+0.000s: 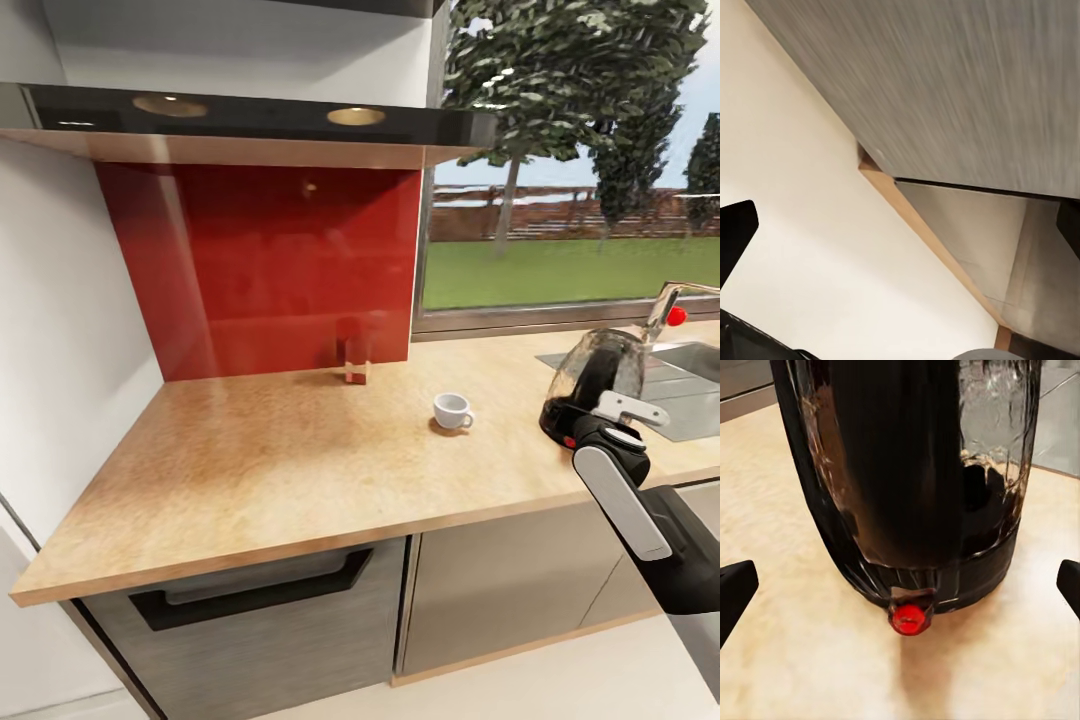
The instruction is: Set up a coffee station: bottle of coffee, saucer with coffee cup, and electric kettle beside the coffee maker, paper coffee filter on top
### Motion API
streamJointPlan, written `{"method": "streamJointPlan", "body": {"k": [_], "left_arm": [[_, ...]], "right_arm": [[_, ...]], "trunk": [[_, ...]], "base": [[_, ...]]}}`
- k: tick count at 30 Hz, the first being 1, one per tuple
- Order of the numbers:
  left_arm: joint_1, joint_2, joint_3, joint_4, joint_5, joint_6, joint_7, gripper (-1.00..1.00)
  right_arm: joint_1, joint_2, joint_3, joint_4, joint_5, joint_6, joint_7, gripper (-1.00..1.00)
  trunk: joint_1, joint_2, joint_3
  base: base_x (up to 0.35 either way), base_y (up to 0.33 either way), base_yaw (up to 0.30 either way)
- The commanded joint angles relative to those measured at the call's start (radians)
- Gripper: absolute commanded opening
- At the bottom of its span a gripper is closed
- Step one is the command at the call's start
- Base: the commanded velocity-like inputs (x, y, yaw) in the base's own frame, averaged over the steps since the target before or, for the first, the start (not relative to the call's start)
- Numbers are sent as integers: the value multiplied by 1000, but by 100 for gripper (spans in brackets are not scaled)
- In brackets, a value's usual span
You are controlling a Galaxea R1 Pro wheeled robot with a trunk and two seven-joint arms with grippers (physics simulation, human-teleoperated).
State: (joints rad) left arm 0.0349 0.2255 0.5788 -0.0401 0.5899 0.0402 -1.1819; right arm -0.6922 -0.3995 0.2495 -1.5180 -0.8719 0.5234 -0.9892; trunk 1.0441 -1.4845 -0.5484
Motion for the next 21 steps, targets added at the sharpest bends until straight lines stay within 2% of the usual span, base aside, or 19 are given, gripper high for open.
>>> {"method": "streamJointPlan", "body": {"k": [1, 7, 21], "left_arm": [[0, 0, -8, -1, 10, 4, -2, 100], [0, 0, -8, -1, 10, 4, -2, 100], [0, 0, -8, -1, 10, 4, -2, 100]], "right_arm": [[-1, -1, 2, -1, -5, 6, -8, 100], [-1, -1, 2, -1, -6, 6, -9, 100], [-1, -2, 2, -1, -4, 6, -15, 100]], "trunk": [[0, -1, -1], [0, -1, -1], [0, -1, -1]], "base": [[34, -4, 0], [123, -2, 0], [8, -60, 0]]}}
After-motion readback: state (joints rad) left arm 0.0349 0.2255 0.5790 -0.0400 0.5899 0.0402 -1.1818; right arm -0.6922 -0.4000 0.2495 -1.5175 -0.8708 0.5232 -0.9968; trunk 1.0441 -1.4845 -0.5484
